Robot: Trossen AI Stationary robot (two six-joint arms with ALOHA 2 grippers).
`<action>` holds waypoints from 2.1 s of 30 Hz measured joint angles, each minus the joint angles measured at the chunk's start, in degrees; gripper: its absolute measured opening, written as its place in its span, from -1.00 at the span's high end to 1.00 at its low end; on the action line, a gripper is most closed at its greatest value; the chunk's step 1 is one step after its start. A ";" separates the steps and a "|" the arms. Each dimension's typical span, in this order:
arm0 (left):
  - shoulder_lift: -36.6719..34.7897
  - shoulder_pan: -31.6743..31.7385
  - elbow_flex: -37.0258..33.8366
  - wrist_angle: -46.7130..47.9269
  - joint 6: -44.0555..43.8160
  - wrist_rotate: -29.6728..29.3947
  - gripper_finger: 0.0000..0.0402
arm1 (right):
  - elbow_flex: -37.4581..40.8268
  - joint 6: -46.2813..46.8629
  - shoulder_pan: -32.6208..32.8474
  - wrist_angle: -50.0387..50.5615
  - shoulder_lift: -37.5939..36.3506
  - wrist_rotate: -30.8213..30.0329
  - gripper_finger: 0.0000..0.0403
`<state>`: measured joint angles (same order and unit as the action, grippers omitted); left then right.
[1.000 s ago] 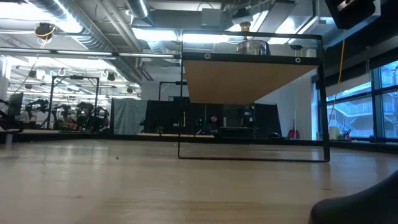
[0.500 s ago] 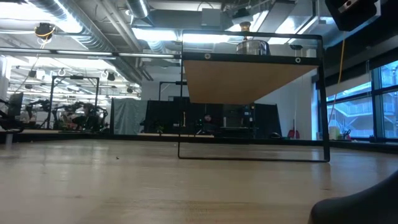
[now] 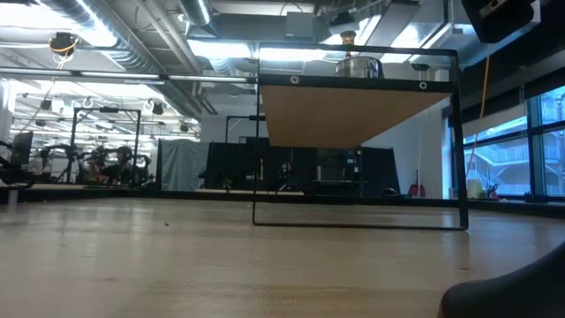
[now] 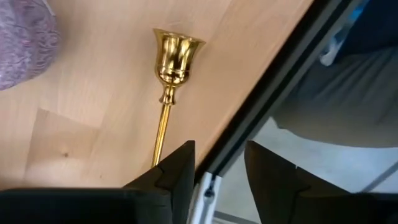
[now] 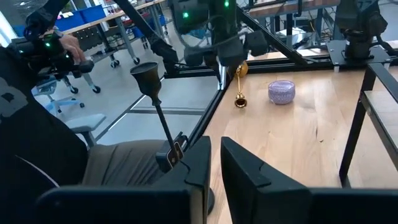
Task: Pick & Place candle stick holders
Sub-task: Put the golden candle holder on the shelf
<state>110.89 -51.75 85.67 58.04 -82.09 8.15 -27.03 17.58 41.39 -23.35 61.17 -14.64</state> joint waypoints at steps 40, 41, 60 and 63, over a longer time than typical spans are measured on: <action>4.56 -2.73 -7.67 -1.51 2.96 -1.05 0.85 | -0.02 -0.44 0.02 -1.09 0.00 1.30 0.80; 4.46 -2.57 -7.72 -1.11 3.81 -1.10 0.91 | -0.02 -0.44 0.02 -1.11 0.00 1.30 0.80; -8.47 -2.88 7.70 11.09 12.45 -44.48 0.95 | -0.02 -4.24 0.01 -1.90 0.00 0.72 0.80; -10.50 -2.69 8.96 10.42 19.38 -59.15 0.95 | -0.02 -5.46 0.02 -4.12 0.00 -0.90 0.80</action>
<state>100.39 -54.44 94.62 68.47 -62.71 -51.01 -27.05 12.13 41.41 -27.48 61.17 -15.54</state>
